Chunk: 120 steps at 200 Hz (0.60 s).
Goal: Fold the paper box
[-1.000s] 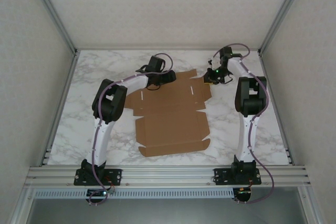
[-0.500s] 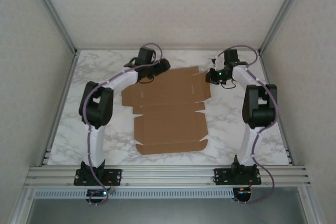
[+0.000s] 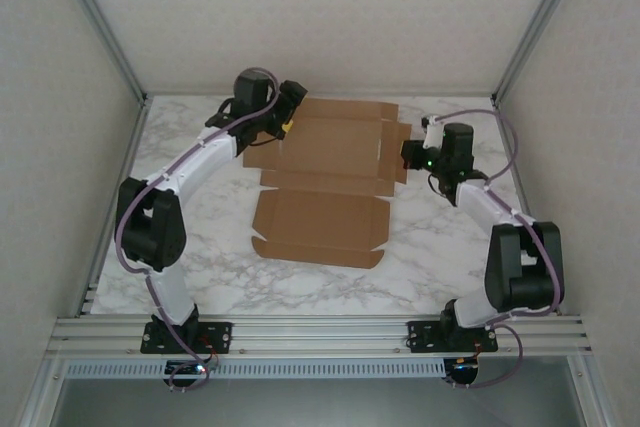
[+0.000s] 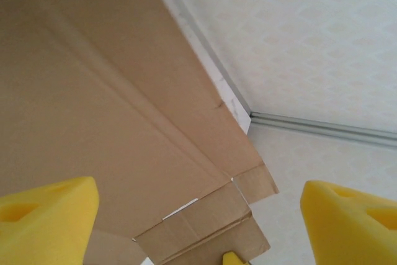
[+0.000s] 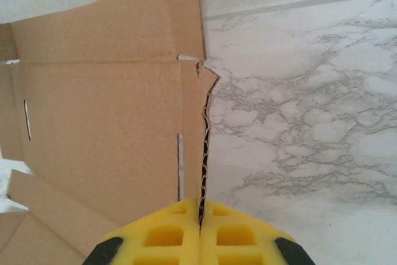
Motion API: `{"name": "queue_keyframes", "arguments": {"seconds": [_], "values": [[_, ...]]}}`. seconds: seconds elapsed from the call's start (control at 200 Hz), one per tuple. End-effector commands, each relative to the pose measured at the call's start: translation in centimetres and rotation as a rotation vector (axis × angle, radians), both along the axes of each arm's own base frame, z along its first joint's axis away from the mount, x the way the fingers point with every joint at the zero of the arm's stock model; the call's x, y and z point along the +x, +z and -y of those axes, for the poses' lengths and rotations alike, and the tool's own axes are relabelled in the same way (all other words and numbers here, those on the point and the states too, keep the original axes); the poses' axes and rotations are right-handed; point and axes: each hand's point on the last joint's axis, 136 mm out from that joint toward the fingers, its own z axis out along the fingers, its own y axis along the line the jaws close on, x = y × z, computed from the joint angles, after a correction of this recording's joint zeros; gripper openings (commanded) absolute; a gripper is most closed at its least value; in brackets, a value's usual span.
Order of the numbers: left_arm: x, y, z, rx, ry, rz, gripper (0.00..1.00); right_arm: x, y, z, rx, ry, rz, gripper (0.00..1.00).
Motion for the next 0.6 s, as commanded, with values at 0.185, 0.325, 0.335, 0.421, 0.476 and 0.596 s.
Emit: {"name": "queue_keyframes", "arguments": {"seconds": [0.185,0.325,0.335,0.421,0.476,0.596], "values": [[0.5,0.7,2.3,-0.165,0.025,-0.100,0.89,-1.7,6.2,-0.2,-0.138,-0.029,0.334,0.02],[1.6,1.1,2.5,-0.153,0.029,-0.099,0.91,-2.7,6.6,-0.2,-0.165,-0.013,0.364,0.02],[1.7,1.0,2.6,-0.152,0.029,-0.101,0.91,-2.8,6.6,-0.2,-0.166,-0.012,0.365,0.02],[2.4,0.2,2.6,-0.128,0.034,-0.133,0.90,-3.2,6.7,-0.2,-0.170,-0.007,0.372,0.02],[2.6,-0.1,2.8,-0.127,0.030,-0.138,0.88,-3.5,6.7,-0.2,-0.172,-0.004,0.372,0.02],[2.9,-0.4,3.3,-0.151,0.019,-0.133,0.82,-3.9,6.7,-0.2,-0.176,0.000,0.374,0.02]]}}
